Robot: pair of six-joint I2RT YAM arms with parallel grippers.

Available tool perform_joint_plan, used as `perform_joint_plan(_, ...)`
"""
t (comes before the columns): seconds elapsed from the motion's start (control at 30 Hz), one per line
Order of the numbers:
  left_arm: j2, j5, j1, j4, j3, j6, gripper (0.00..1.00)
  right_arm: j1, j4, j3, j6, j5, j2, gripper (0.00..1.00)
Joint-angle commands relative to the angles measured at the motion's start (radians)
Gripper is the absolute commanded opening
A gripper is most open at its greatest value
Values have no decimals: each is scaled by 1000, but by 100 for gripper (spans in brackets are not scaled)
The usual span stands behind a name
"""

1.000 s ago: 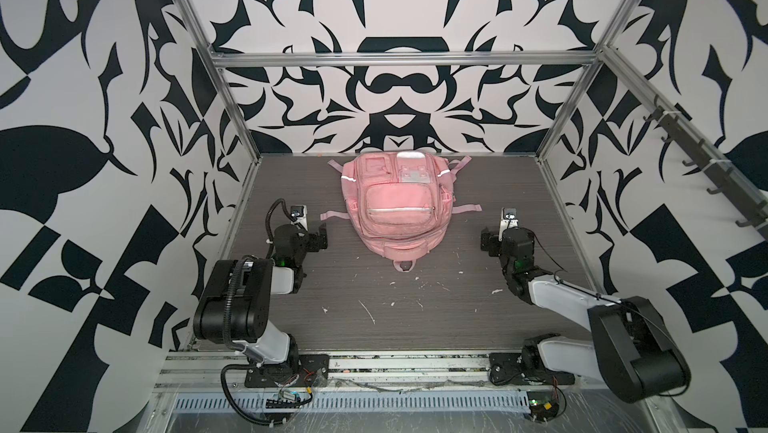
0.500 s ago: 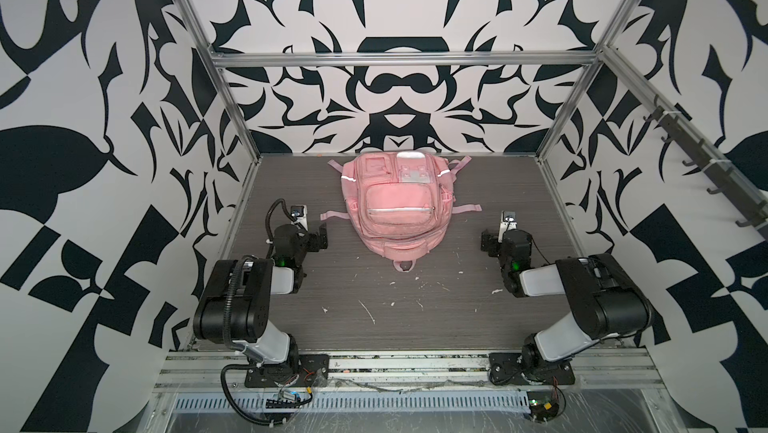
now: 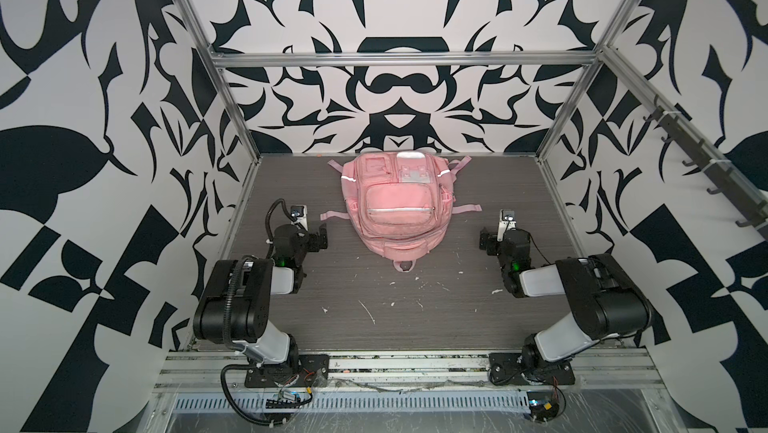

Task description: Pack the student bag

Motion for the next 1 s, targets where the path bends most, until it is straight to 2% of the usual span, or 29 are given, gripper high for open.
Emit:
perform_joint_plan(0.0, -2, 12, 0, 30, 2, 10, 99, -2, 37, 13, -3, 3, -15, 99)
perform_joint_plan(0.97, 1, 19, 1, 19, 11, 15, 99, -2, 29, 17, -6, 0, -14, 99)
